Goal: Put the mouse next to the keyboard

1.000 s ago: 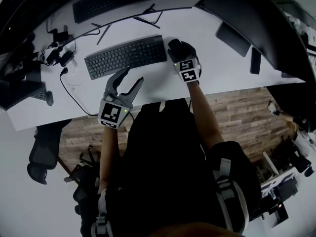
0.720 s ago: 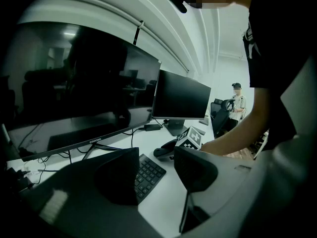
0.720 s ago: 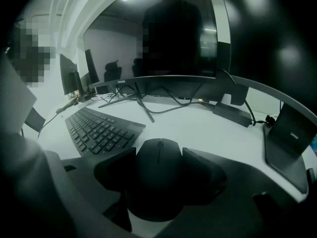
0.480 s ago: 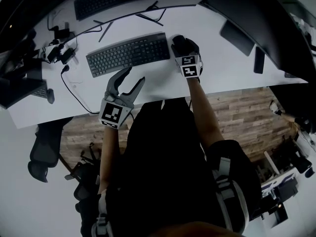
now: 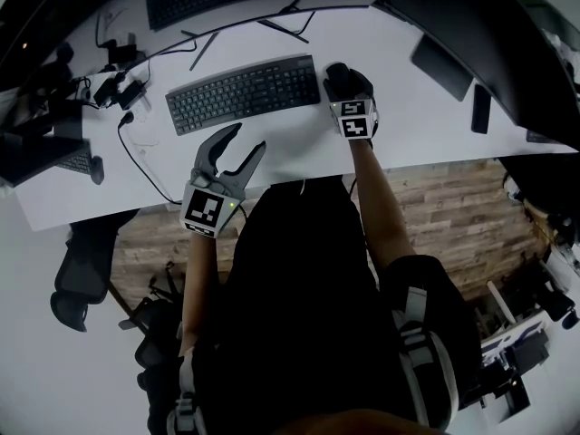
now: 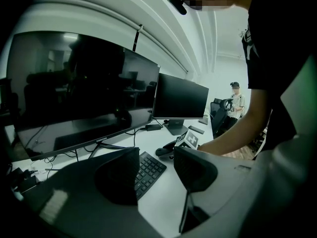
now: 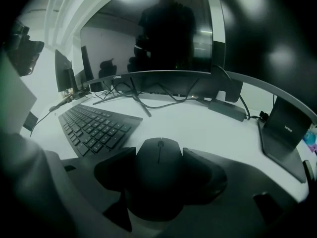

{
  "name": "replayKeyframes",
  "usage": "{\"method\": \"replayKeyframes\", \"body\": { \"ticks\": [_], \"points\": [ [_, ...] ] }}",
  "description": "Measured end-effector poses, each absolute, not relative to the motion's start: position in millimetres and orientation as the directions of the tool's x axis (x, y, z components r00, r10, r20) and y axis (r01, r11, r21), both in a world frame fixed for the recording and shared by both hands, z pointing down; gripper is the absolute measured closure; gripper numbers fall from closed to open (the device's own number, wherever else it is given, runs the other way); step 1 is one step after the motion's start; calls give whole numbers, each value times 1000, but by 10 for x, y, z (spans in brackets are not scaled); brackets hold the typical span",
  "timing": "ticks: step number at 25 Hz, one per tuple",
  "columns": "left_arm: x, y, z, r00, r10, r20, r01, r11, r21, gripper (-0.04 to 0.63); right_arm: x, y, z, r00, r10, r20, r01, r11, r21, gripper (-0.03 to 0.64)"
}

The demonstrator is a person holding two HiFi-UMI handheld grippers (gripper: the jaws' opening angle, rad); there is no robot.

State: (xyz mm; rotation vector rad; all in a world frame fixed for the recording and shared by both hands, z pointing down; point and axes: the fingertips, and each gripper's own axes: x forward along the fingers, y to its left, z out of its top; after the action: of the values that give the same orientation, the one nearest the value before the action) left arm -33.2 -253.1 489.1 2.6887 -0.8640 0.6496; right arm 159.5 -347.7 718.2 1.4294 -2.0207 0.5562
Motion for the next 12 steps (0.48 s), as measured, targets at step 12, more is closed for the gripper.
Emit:
{"method": "replayKeyframes", "body": {
  "ticks": [12],
  "points": [
    [-352,-2391,4783,744,-491,453,-587,-805,91,390,1596,-3492,7176,-254,-691,677,-942,336,-10,304]
  ]
}}
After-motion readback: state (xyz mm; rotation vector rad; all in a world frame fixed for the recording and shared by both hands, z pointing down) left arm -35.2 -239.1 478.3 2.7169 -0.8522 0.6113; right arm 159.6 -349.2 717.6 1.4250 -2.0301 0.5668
